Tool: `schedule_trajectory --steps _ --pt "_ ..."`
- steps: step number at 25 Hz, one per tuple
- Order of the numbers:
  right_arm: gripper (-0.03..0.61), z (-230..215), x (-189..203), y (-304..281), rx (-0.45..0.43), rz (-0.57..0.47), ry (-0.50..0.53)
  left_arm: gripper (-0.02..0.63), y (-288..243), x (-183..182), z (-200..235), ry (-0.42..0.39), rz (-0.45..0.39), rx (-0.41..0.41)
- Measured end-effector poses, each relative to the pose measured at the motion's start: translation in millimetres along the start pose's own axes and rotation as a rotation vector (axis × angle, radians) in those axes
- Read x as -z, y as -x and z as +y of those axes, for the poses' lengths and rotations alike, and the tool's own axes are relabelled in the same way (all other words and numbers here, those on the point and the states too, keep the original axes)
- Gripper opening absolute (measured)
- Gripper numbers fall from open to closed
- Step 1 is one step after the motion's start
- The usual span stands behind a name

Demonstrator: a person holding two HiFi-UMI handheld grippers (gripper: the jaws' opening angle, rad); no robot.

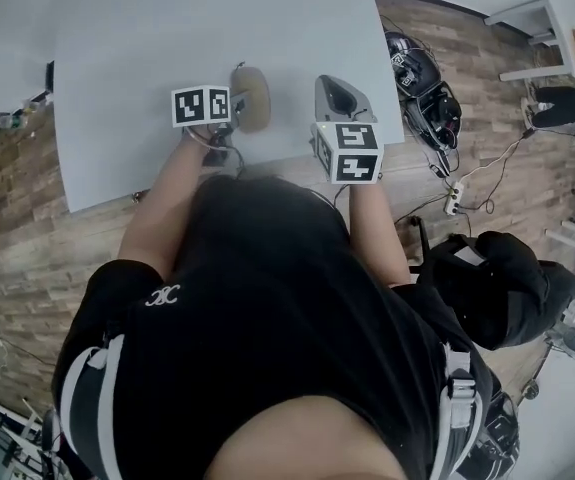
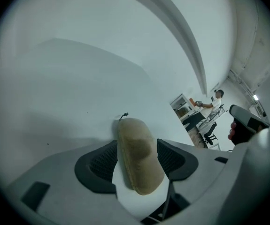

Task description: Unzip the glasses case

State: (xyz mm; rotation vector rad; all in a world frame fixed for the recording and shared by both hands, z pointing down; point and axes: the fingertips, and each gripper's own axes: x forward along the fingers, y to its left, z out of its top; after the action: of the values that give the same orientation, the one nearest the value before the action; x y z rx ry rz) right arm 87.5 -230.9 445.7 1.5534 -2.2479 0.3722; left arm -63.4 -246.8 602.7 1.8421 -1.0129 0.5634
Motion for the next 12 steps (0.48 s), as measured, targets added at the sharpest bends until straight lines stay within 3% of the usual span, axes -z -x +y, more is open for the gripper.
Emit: schedule_trajectory --steps 2,7,12 --pt "0.006 5 -3 1 0.013 0.003 0.023 0.241 -8 2 9 -0.020 0.024 -0.013" --pt "0.006 -8 -19 16 0.072 -0.086 -0.044 0.381 -22 -4 1 -0.158 0.025 -0.017" --pt "0.006 -23 -14 13 0.100 -0.064 -0.109 0.456 -49 -5 -17 -0.163 0.070 0.040"
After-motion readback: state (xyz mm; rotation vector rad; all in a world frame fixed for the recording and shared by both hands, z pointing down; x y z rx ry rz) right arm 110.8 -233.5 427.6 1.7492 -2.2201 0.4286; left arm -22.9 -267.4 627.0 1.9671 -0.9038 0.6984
